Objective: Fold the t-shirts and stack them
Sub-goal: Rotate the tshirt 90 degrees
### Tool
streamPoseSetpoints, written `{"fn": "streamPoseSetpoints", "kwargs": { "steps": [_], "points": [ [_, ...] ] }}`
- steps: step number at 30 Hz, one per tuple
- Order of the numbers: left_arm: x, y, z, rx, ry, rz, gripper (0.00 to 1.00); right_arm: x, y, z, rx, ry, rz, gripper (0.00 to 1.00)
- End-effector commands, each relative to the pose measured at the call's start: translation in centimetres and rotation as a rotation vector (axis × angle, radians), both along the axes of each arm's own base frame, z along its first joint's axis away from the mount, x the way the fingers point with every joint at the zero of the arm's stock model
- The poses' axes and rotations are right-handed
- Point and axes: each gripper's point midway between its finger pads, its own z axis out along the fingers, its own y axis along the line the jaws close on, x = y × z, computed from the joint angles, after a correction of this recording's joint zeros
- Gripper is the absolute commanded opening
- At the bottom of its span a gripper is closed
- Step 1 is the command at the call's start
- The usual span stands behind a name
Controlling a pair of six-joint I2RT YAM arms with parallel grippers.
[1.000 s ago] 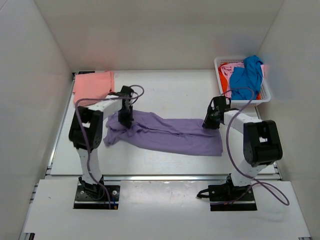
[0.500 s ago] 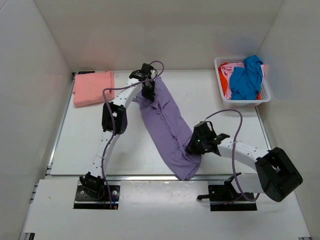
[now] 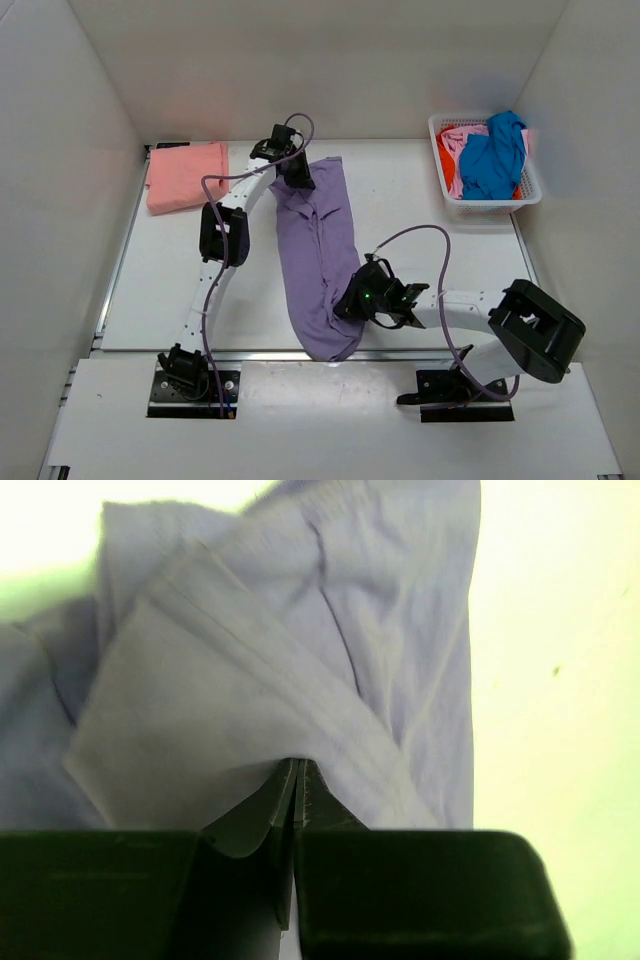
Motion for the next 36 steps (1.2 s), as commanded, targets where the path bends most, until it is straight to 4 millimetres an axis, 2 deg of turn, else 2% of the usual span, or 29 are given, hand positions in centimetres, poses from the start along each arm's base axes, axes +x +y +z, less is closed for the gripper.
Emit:
{"fn": "streamPoseSetpoints", "kwargs": {
  "steps": [1,4,6,7,8,11,14,16,18,20,21,22,23,24,26,27,31,33,34,35,36],
  "points": [
    [2.5,-1.4,1.9,-0.14,-0.071,0.021,0.13,1.6,-0.3,-1.3,-0.024,-0.022,-0.049,0.2],
    [3.3,-0.6,0.9,-0.177,-0.06,0.054,0.13,3.3,-0.6,-1.0,-0.007,-0.042,-0.099,0.2],
    [4.2,-0.4,1.1,-0.197,-0.078,0.069,0.13,3.5,-0.4,-1.0,0.006,-0.043,-0.094,0.2],
    [4.6,-0.6,2.2,-0.224,-0.102,0.066,0.12,4.0,-0.3,-1.0,0.002,-0.053,-0.095,0.21],
    [4.9,-0.6,2.7,-0.243,-0.114,0.063,0.11,3.6,-0.2,-1.3,-0.006,-0.049,-0.074,0.2],
    [6.0,-1.9,9.1,-0.363,-0.242,0.007,0.1,3.1,0.9,-1.7,-0.005,-0.058,-0.007,0.21],
    [5.0,-2.6,17.5,-0.395,-0.375,-0.044,0.1,3.0,1.6,-1.6,0.019,-0.054,0.047,0.23],
    [4.1,-1.7,19.8,-0.361,-0.409,-0.047,0.11,3.5,2.2,-1.0,-0.001,-0.083,0.073,0.22],
    [2.6,-1.3,21.2,-0.329,-0.411,-0.048,0.11,3.6,2.2,-0.6,-0.038,-0.119,0.098,0.23],
    [0.4,0.3,20.9,-0.27,-0.373,-0.021,0.13,4.2,2.1,0.5,-0.055,-0.16,0.081,0.24],
    [0.0,1.2,20.4,-0.248,-0.369,-0.009,0.14,4.3,2.0,1.3,-0.054,-0.189,0.078,0.25],
    [-1.5,1.8,19.0,-0.206,-0.339,0.006,0.14,4.3,1.5,1.3,-0.061,-0.194,0.061,0.27],
    [-2.5,3.2,17.6,-0.168,-0.317,0.04,0.14,4.3,1.2,1.8,-0.053,-0.209,0.056,0.29],
    [-3.0,3.8,17.2,-0.153,-0.305,0.053,0.13,4.5,0.8,2.4,-0.047,-0.225,0.05,0.31],
    [-5.1,5.2,13.6,-0.074,-0.23,0.067,0.13,4.8,0.0,3.1,-0.054,-0.263,0.055,0.35],
    [-6.1,5.9,11.1,-0.036,-0.172,0.065,0.12,4.9,-0.2,3.8,-0.046,-0.282,0.056,0.36],
    [-8.1,6.3,6.5,0.046,-0.067,0.056,0.11,5.5,-1.2,4.7,-0.012,-0.3,0.073,0.37],
    [-8.9,5.9,4.1,0.075,-0.025,0.044,0.1,4.9,-1.2,4.4,-0.011,-0.279,0.103,0.35],
    [-9.0,5.6,3.9,0.072,-0.019,0.035,0.1,4.5,-1.2,4.3,-0.016,-0.275,0.12,0.33],
    [-8.9,5.8,2.9,0.081,-0.006,0.041,0.1,4.5,-1.5,4.0,-0.026,-0.273,0.123,0.32],
    [-9.2,5.1,2.2,0.085,0.005,0.027,0.1,3.7,-1.6,3.4,-0.025,-0.262,0.14,0.29]
  ]
}}
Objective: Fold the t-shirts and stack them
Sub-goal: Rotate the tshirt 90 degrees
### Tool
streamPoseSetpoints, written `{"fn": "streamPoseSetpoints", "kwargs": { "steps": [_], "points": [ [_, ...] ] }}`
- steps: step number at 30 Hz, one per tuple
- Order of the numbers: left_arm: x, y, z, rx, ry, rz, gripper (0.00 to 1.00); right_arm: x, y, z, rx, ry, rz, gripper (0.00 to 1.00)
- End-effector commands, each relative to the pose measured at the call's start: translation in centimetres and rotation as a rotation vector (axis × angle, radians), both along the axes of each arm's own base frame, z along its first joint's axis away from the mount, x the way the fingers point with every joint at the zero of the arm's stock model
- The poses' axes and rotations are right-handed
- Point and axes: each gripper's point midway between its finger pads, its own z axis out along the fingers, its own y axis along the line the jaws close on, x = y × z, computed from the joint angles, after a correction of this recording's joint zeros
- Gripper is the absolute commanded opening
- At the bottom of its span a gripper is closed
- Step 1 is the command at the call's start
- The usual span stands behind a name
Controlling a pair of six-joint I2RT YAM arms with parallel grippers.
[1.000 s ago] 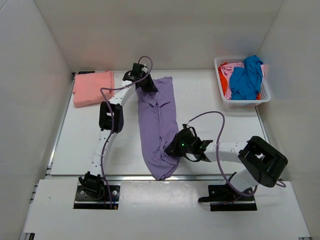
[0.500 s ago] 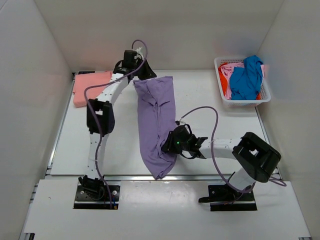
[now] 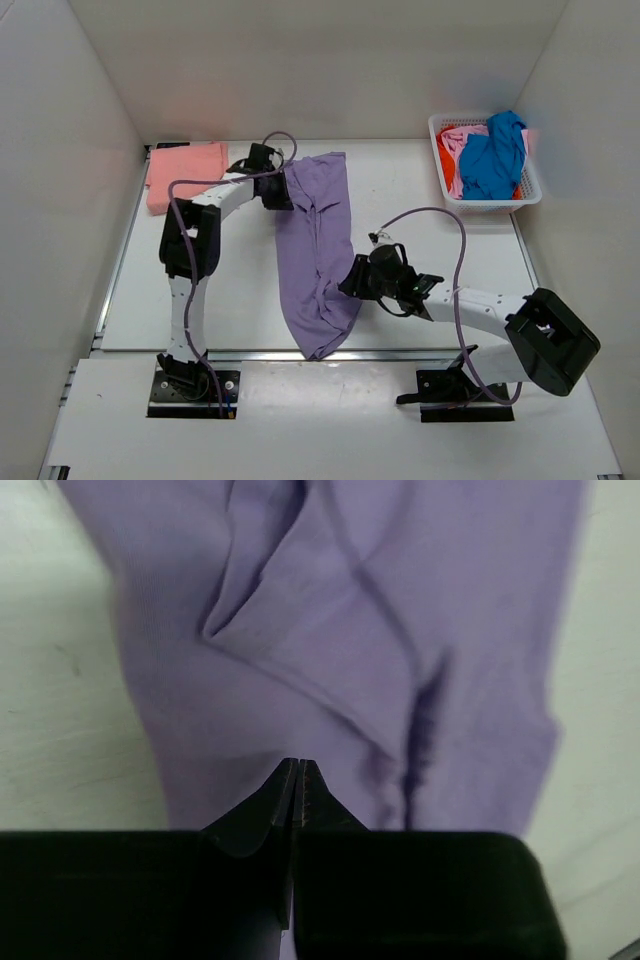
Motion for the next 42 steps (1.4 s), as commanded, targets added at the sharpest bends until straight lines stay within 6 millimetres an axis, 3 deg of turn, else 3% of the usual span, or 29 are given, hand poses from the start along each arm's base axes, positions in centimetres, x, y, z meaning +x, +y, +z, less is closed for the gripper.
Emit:
{"fn": "streamPoseSetpoints", "kwargs": {
  "steps": [1,6,10,15,17,18,20,25,28,30,33,35,36,38,39,40,42],
  "points": [
    [-0.8,-0.4,-1.4,0.046,0.024,-0.021,0.1,-1.3,-0.3,-0.6,-0.013,-0.002,0.068,0.26],
    [-0.3,-1.2,-3.7,0.074,0.065,-0.041,0.09,-3.7,-1.5,-3.2,-0.041,0.065,0.102,0.16],
    [1.3,-1.6,-5.2,0.1,0.092,-0.057,0.09,-5.6,-2.9,-5.4,-0.071,0.126,0.094,0.14],
    [3.6,-3.0,-6.2,0.114,0.107,-0.076,0.09,-8.3,-2.2,-6.2,-0.065,0.166,0.15,0.14],
    [5.6,-4.0,-6.0,0.093,0.082,-0.076,0.08,-8.7,-1.9,-6.2,-0.065,0.159,0.16,0.14],
    [5.5,-3.9,-6.3,0.098,0.099,-0.076,0.08,-8.8,-1.9,-6.2,-0.071,0.15,0.166,0.14],
    [7.1,-4.5,-5.5,0.072,0.066,-0.066,0.08,-9.0,-2.4,-6.3,-0.091,0.159,0.151,0.15],
    [7.4,-4.1,-3.8,0.056,0.05,-0.062,0.07,-7.7,-2.8,-3.6,-0.04,0.093,0.136,0.19],
    [7.3,-4.4,-0.8,0.033,0.011,-0.075,0.08,-7.0,-2.5,-1.3,0.026,0.015,0.208,0.2],
    [7.1,-4.6,2.7,-0.033,-0.019,-0.087,0.11,-6.3,-2.0,0.8,0.104,-0.039,0.26,0.21],
    [5.5,-5.3,7.3,-0.088,-0.047,-0.125,0.19,-5.3,-2.3,3.3,0.128,-0.089,0.326,0.27],
    [3.6,-5.1,10.4,-0.078,-0.075,-0.137,0.23,-4.5,-3.0,3.5,0.092,-0.094,0.317,0.36],
    [3.2,-4.8,10.8,-0.068,-0.085,-0.138,0.24,-3.8,-3.7,3.9,0.068,-0.093,0.283,0.4],
    [-0.7,-2.8,10.9,-0.055,-0.057,-0.117,0.31,-3.1,-5.0,3.8,0.051,-0.056,0.234,0.45],
    [-1.6,-2.7,14.4,-0.09,-0.145,-0.113,0.34,-2.5,-5.8,3.7,0.055,-0.038,0.195,0.49],
    [-3.6,-1.9,11.1,-0.092,-0.09,-0.092,0.36,-2.4,-6.5,3.4,0.062,-0.004,0.179,0.5],
    [-9.0,0.2,9.6,-0.089,-0.056,-0.059,0.38,-2.7,-7.4,2.3,0.052,0.051,0.146,0.52]
  ]
}}
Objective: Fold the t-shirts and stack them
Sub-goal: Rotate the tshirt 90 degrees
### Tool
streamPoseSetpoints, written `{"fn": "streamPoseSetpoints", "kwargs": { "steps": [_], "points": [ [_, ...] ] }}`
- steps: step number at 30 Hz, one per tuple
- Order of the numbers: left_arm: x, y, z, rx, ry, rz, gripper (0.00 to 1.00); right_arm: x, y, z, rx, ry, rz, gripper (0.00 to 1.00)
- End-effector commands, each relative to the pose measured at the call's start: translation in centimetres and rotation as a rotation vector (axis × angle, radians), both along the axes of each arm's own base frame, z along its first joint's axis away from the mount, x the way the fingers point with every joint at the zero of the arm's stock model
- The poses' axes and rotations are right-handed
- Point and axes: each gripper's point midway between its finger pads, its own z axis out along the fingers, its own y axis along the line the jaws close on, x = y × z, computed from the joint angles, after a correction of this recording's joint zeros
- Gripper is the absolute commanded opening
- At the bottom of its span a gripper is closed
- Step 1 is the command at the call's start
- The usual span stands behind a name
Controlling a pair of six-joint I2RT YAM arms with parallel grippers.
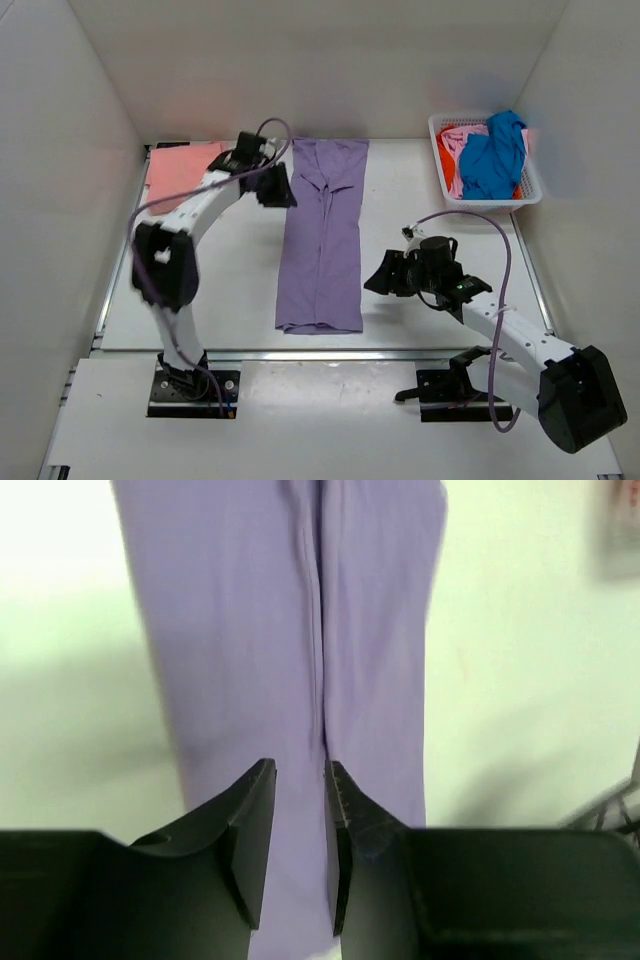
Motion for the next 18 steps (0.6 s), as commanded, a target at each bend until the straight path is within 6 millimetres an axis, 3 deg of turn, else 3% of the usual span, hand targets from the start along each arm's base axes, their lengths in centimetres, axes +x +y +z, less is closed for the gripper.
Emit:
{"fn": "streamPoseSetpoints", "kwargs": {
  "steps": [1,4,5,7,9,12,14,18],
  "points": [
    [-4.7,1.8,1.6,-0.037,-0.086,0.025,0.37,-0.9,-1.4,-1.0,-0.021,0.083,-0.005,0.52],
    [-12.7,3.7,-2.6,0.045,0.004,-0.005,0.39,-1.9,-1.4,-2.1,-0.02,0.147,0.0,0.52],
    [-13.8,3.9,-3.5,0.052,0.017,-0.011,0.39,-2.8,-1.0,-2.6,-0.013,0.18,0.017,0.52],
    [-18.0,5.5,-6.6,0.073,0.068,0.004,0.41,-3.9,-0.5,-3.6,-0.005,0.219,0.039,0.52],
    [-20.3,6.4,-8.4,0.088,0.098,0.033,0.43,-4.8,0.3,-4.3,0.0,0.25,0.045,0.52],
    [-22.6,7.9,-10.3,0.116,0.116,0.08,0.47,-5.6,0.7,-5.3,0.001,0.287,0.048,0.53],
    [-23.7,7.8,-11.0,0.089,0.13,0.095,0.51,-6.2,0.7,-6.3,-0.012,0.313,0.048,0.54],
    [-24.0,6.6,-11.3,0.037,0.118,0.097,0.53,-6.7,0.9,-7.2,-0.028,0.352,0.049,0.55]
  ]
}}
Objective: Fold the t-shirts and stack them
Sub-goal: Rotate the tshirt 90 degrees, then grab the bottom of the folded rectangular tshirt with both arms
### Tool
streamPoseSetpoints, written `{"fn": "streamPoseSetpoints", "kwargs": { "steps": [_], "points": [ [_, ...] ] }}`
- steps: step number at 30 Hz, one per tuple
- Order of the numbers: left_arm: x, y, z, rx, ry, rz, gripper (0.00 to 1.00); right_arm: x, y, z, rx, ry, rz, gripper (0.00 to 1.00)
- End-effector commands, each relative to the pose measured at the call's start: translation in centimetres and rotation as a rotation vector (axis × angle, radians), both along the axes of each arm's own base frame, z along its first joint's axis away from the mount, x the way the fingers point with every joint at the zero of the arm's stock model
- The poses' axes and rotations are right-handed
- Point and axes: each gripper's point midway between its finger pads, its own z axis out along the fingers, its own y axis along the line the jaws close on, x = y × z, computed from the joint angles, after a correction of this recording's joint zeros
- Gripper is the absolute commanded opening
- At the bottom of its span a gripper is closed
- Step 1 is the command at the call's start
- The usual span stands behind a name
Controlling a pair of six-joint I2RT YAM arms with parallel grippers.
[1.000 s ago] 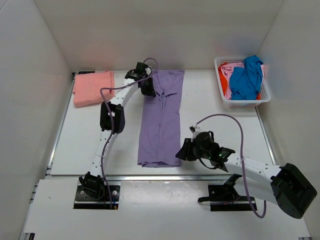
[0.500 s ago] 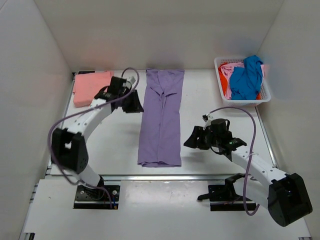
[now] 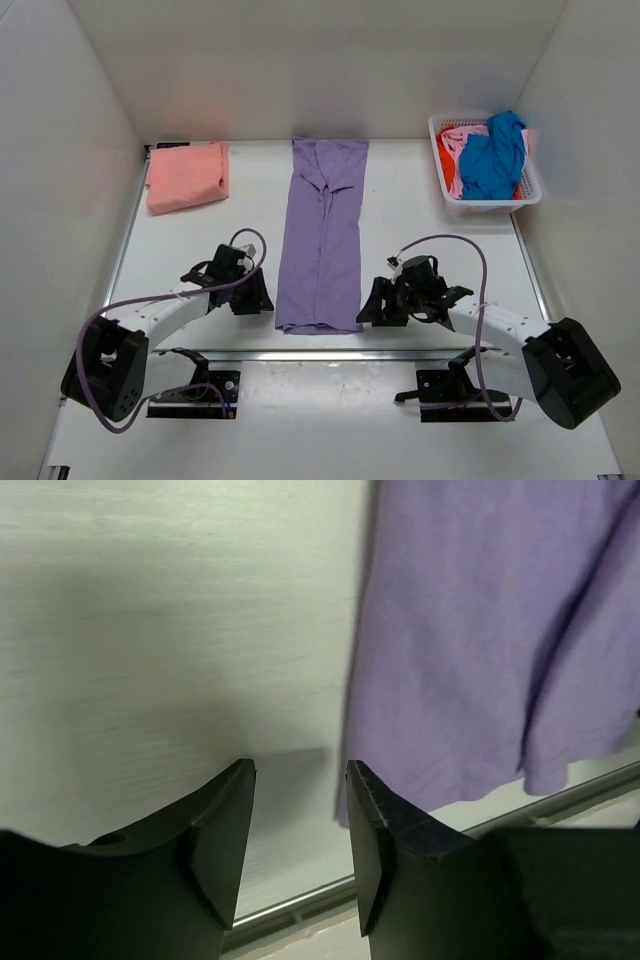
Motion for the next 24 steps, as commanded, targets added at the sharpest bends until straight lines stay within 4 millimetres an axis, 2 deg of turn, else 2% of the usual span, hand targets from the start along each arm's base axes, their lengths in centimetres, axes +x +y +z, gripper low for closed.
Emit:
{"fn": "streamPoseSetpoints", "kwargs": {
  "steps": [1,8,14,15,16,17,18,19,21,24],
  "points": [
    [0.9,-1.4,0.3,-0.055,-0.054,0.023,0.53,-0.1,0.2,-1.0,-0.015,0.019,-0.013,0.55],
    [0.3,-4.1,0.2,-0.076,-0.028,-0.022,0.52,-0.9,1.2,-1.6,-0.012,0.056,-0.008,0.54],
    [-1.5,-5.1,-0.1,-0.09,0.003,-0.043,0.51,-1.7,1.9,-2.4,-0.029,0.095,0.031,0.44],
    [-2.1,-5.0,-0.5,-0.088,0.017,-0.038,0.46,-1.7,1.9,-2.4,-0.024,0.106,0.02,0.42],
    [-2.4,-4.9,-0.9,-0.091,0.022,-0.037,0.35,-2.0,1.9,-2.6,-0.029,0.106,0.034,0.36],
    [-2.4,-5.1,-0.7,-0.099,0.023,-0.038,0.29,-2.3,1.9,-2.8,-0.032,0.118,0.039,0.28],
    [-2.9,-4.8,-1.1,-0.094,0.043,-0.047,0.15,-2.3,2.0,-2.9,-0.034,0.125,0.04,0.08],
    [-3.0,-5.0,-1.0,-0.098,0.049,-0.058,0.06,-2.7,2.1,-3.0,-0.035,0.127,0.057,0.0],
    [-4.0,-4.9,-1.2,-0.072,0.078,-0.089,0.0,-2.9,2.0,-3.1,-0.042,0.131,0.067,0.0],
    [-5.5,-4.7,-1.1,-0.049,0.098,-0.134,0.0,-4.6,1.7,-2.9,-0.058,0.165,0.1,0.0]
  ]
}}
